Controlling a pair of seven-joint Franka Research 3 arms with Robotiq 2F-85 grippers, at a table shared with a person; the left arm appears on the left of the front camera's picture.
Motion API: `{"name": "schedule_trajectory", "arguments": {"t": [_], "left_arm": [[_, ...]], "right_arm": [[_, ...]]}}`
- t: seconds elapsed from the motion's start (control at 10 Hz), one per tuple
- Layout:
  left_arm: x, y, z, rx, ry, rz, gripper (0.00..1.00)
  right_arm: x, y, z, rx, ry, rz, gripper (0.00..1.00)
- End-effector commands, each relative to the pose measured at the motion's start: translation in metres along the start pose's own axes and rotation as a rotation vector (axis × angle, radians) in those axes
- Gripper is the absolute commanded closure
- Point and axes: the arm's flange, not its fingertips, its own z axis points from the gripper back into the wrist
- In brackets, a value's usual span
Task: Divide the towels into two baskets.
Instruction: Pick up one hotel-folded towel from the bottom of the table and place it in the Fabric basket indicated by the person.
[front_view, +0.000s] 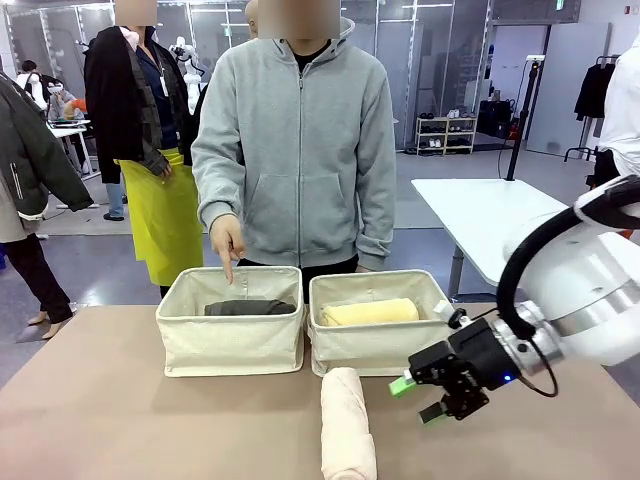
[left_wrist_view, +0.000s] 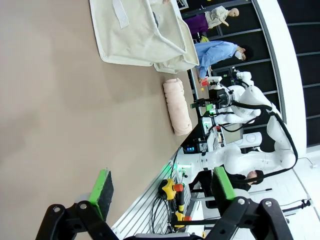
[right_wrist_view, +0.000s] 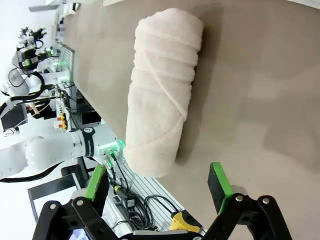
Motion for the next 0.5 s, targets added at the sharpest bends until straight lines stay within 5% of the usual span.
{"name": "schedule_trajectory", "arguments": {"t": [0.0, 0.4], "left_arm": [[-0.001, -0.001, 0.003, 0.005, 0.002, 0.005, 0.0], [-0.001, -0.001, 0.003, 0.005, 0.002, 0.005, 0.0]], "right_arm": [[0.019, 0.017, -0.025, -0.081, -0.01, -0.016, 0.0], [0.047, 0.035, -0.07, -0.171, 0.007, -0.003, 0.0]]}}
